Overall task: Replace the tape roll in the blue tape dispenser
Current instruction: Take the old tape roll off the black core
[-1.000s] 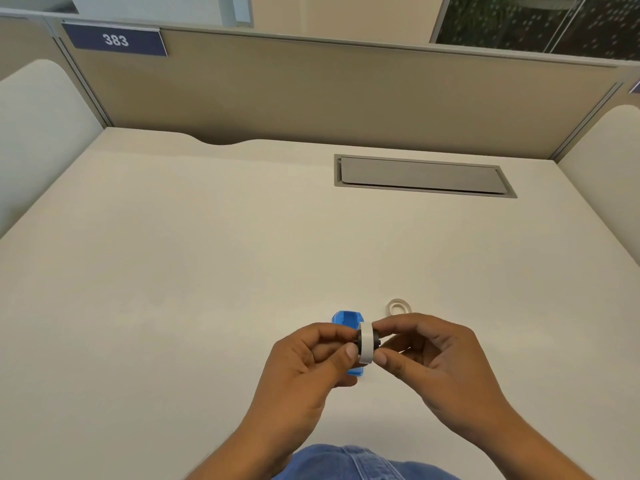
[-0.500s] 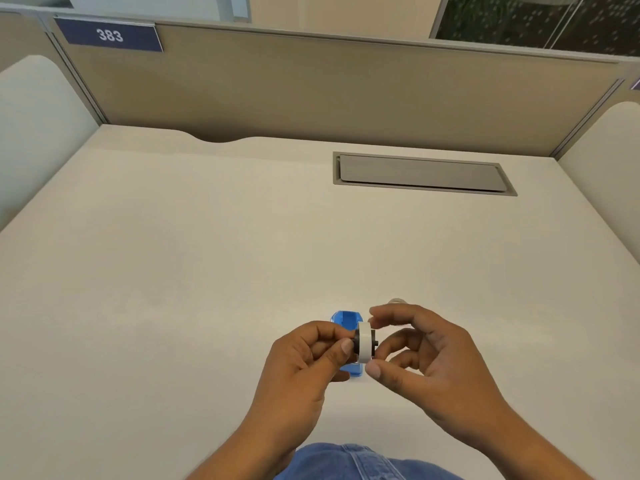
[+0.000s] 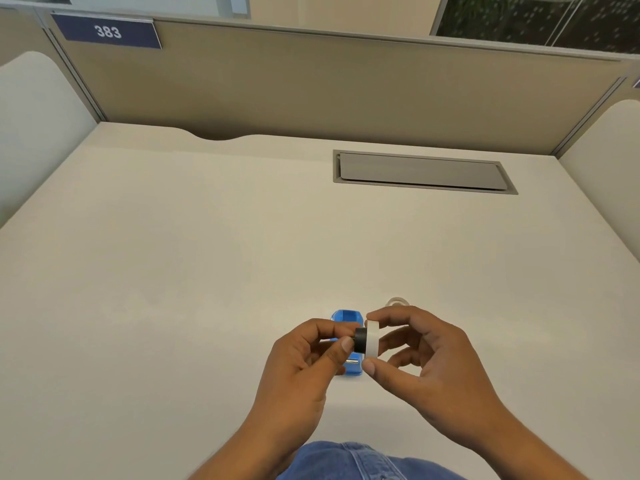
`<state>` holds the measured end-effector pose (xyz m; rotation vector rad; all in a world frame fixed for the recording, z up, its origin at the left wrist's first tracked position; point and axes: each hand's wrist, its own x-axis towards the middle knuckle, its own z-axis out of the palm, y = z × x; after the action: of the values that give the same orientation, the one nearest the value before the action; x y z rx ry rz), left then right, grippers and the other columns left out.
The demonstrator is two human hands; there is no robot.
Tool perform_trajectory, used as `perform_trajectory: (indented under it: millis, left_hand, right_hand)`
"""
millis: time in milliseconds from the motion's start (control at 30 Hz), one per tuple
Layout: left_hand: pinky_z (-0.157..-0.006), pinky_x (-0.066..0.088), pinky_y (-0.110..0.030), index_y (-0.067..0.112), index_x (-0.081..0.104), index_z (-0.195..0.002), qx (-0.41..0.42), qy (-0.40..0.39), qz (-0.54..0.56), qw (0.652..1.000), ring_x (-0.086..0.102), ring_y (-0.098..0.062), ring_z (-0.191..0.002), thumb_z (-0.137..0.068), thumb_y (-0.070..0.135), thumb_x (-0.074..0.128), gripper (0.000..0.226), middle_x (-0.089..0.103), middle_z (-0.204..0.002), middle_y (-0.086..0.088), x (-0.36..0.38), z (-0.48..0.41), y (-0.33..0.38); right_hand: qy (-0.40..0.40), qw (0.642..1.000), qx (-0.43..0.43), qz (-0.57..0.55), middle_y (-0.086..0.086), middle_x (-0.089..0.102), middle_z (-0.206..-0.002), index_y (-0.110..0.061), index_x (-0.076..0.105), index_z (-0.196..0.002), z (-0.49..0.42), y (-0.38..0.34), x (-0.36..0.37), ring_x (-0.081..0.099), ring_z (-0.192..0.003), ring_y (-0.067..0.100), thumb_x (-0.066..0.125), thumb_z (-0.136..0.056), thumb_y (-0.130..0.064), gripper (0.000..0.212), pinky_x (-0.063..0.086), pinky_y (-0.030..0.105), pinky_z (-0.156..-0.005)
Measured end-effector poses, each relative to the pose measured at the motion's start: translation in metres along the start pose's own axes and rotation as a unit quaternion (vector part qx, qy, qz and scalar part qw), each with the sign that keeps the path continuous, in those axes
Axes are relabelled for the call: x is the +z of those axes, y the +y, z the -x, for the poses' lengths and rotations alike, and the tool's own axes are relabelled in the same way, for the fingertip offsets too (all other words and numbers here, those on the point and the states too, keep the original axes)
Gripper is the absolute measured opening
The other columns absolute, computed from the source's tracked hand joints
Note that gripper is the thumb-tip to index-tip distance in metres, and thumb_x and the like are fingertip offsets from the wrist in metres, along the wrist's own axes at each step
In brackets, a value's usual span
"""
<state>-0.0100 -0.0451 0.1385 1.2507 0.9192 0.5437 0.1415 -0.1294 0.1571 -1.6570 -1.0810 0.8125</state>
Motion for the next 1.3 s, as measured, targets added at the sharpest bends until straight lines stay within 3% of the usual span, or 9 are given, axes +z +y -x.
perform_trajectory:
  millis: [267, 533, 667, 767, 933, 1033, 1133, 1300]
  left_hand:
    - [-0.084, 0.056, -0.03, 0.021, 0.074, -0.092, 0.004, 0.006, 0.011, 1.0, 0.072, -0.012, -0.09, -0.092, 0.015, 0.064, 0.011, 0.079, -0.093, 0.007, 0.001, 0.003, 0.002]
    - [-0.064, 0.051, -0.007, 0.027, 0.076, -0.086, 0.015, 0.009, 0.029, 0.999, 0.072, -0.005, -0.076, -0.085, 0.011, 0.072, 0.017, 0.079, -0.084, 0.011, 0.001, 0.004, 0.006]
    - [-0.063, 0.052, -0.01, 0.023, 0.07, -0.085, 0.025, 0.021, 0.017, 0.999, 0.071, -0.007, -0.069, -0.085, 0.008, 0.072, 0.015, 0.079, -0.081, 0.007, 0.001, 0.004, 0.007]
    - [-0.062, 0.053, -0.012, 0.035, 0.067, -0.085, 0.034, 0.032, -0.001, 0.999, 0.073, -0.009, -0.072, -0.085, 0.007, 0.071, 0.028, 0.076, -0.089, 0.013, 0.0, 0.005, 0.009]
    - [-0.068, 0.056, -0.018, 0.041, 0.07, -0.105, 0.048, -0.003, -0.036, 0.998, 0.073, -0.013, -0.083, -0.093, 0.005, 0.058, 0.04, 0.075, -0.099, 0.015, 0.001, 0.007, 0.011]
    - [-0.069, 0.056, -0.018, 0.041, 0.068, -0.113, 0.047, -0.02, 0.002, 0.999, 0.073, -0.014, -0.088, -0.093, 0.02, 0.062, 0.029, 0.073, -0.105, 0.015, 0.002, 0.007, 0.014]
    - [-0.071, 0.053, -0.012, 0.048, 0.065, -0.113, 0.048, -0.043, -0.012, 0.998, 0.073, -0.013, -0.084, -0.073, 0.044, 0.073, 0.041, 0.07, -0.103, 0.023, 0.002, 0.007, 0.017]
    - [-0.07, 0.057, -0.02, 0.042, 0.065, -0.1, 0.057, -0.02, -0.044, 0.997, 0.073, -0.012, -0.081, -0.077, 0.033, 0.081, 0.03, 0.073, -0.098, 0.02, 0.0, 0.004, 0.015]
  right_hand:
    - [-0.018, 0.999, 0.011, -0.041, -0.013, 0.074, -0.103, -0.034, 0.07, -0.102, 0.002, 0.001, 0.0, 0.074, -0.089, 0.017, 0.084, -0.071, -0.024, 0.036, 0.058, 0.021, -0.067]
    - [-0.008, 0.999, 0.01, -0.052, -0.011, 0.078, -0.097, -0.034, 0.076, -0.097, 0.002, -0.001, 0.0, 0.074, -0.086, 0.013, 0.079, -0.079, -0.005, 0.034, 0.056, 0.016, -0.066]
    - [0.002, 0.999, 0.014, -0.052, -0.009, 0.078, -0.094, -0.032, 0.076, -0.095, 0.003, 0.0, 0.0, 0.073, -0.082, 0.013, 0.079, -0.078, -0.004, 0.034, 0.055, 0.015, -0.064]
    - [0.006, 0.998, 0.019, -0.052, -0.009, 0.078, -0.093, -0.033, 0.075, -0.094, 0.003, 0.0, 0.001, 0.073, -0.082, 0.013, 0.079, -0.077, -0.002, 0.035, 0.055, 0.015, -0.064]
    - [0.015, 0.998, 0.022, -0.048, -0.006, 0.077, -0.092, -0.031, 0.075, -0.094, 0.002, -0.001, 0.001, 0.074, -0.082, 0.015, 0.079, -0.078, -0.002, 0.033, 0.055, 0.016, -0.063]
    - [0.023, 0.998, 0.018, -0.054, -0.007, 0.077, -0.091, -0.031, 0.075, -0.093, 0.001, -0.003, 0.002, 0.074, -0.081, 0.016, 0.082, -0.077, -0.008, 0.03, 0.056, 0.018, -0.063]
    - [0.027, 0.998, 0.012, -0.059, -0.01, 0.077, -0.091, -0.034, 0.075, -0.092, 0.0, -0.006, 0.002, 0.074, -0.083, 0.015, 0.083, -0.073, -0.023, 0.023, 0.057, 0.018, -0.064]
    - [0.015, 0.999, 0.013, -0.051, -0.011, 0.078, -0.094, -0.035, 0.074, -0.094, 0.001, -0.003, 0.002, 0.074, -0.085, 0.014, 0.081, -0.077, -0.01, 0.031, 0.056, 0.018, -0.067]
